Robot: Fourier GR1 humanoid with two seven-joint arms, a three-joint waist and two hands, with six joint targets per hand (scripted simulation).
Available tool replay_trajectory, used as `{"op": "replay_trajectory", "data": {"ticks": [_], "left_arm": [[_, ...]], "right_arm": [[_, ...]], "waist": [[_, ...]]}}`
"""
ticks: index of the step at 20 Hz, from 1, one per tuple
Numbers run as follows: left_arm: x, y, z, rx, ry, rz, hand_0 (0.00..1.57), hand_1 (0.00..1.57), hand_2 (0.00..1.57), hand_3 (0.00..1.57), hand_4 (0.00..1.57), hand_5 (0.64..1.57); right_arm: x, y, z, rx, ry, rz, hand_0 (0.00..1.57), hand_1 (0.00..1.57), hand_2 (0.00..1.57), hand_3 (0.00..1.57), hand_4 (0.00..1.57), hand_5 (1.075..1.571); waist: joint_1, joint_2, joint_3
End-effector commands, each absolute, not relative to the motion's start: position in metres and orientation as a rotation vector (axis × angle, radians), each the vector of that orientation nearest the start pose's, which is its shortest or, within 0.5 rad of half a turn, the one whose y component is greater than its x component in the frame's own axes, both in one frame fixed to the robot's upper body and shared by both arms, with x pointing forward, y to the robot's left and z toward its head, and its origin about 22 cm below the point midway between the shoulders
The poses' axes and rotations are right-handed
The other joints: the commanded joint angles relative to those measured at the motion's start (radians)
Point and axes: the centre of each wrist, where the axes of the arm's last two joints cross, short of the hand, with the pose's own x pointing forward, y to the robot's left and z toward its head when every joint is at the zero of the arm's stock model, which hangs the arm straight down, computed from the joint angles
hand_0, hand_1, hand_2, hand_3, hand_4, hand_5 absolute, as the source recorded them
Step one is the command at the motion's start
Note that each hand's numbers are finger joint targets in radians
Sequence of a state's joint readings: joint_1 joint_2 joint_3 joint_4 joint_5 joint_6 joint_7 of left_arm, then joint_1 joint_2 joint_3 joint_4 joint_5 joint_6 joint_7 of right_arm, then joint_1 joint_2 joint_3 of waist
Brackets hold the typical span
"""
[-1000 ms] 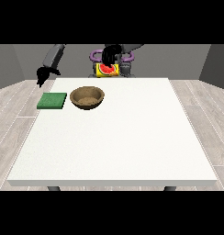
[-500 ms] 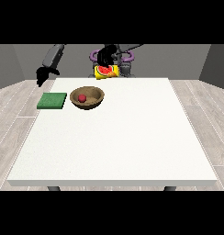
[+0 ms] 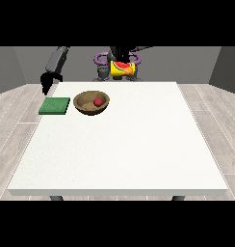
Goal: Pick the cup and pour the ball into the bowl, then pick the bowl and place it on the pad
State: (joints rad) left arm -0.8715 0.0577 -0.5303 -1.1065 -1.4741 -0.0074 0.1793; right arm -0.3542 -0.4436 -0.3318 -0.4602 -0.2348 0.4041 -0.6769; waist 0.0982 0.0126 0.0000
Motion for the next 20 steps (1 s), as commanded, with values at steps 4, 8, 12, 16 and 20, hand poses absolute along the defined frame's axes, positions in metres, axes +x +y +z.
{"op": "replay_trajectory", "data": {"ticks": [4,8,12,16,20], "left_arm": [[0.367,0.136,0.095,-1.774,2.722,1.914,1.52,1.52,1.57,1.57,0.87,1.514],[0.345,0.144,0.048,-1.436,3.227,1.811,1.39,1.39,1.21,0.95,1.30,1.571],[0.334,0.170,0.031,-1.196,3.516,1.394,1.29,1.29,1.11,0.78,1.43,1.571],[0.338,0.210,0.025,-0.983,3.632,1.110,1.18,1.18,1.07,0.72,1.41,1.564],[0.347,0.195,0.021,-0.419,3.937,0.935,0.00,0.00,0.00,0.00,0.59,1.530]], "right_arm": [[0.239,-0.455,-0.074,-0.066,-1.700,-0.285,0.00,0.00,0.34,0.33,0.72,1.559],[0.266,-0.460,-0.046,-0.114,-1.794,-0.315,0.00,0.00,0.36,0.33,0.72,1.563],[0.268,-0.472,-0.031,-0.145,-1.868,-0.362,0.00,0.00,0.37,0.19,0.69,1.549],[0.271,-0.471,-0.027,-0.132,-1.912,-0.395,0.00,0.00,0.42,0.24,0.68,1.550],[0.297,-0.465,-0.003,-0.071,-1.993,-0.405,0.00,0.00,0.36,0.07,0.46,1.536]], "waist": [[0.104,0.083,-0.0036],[0.193,0.209,-0.0098],[0.260,0.317,-0.0088],[0.267,0.392,-0.0058],[0.266,0.486,-0.0040]]}}
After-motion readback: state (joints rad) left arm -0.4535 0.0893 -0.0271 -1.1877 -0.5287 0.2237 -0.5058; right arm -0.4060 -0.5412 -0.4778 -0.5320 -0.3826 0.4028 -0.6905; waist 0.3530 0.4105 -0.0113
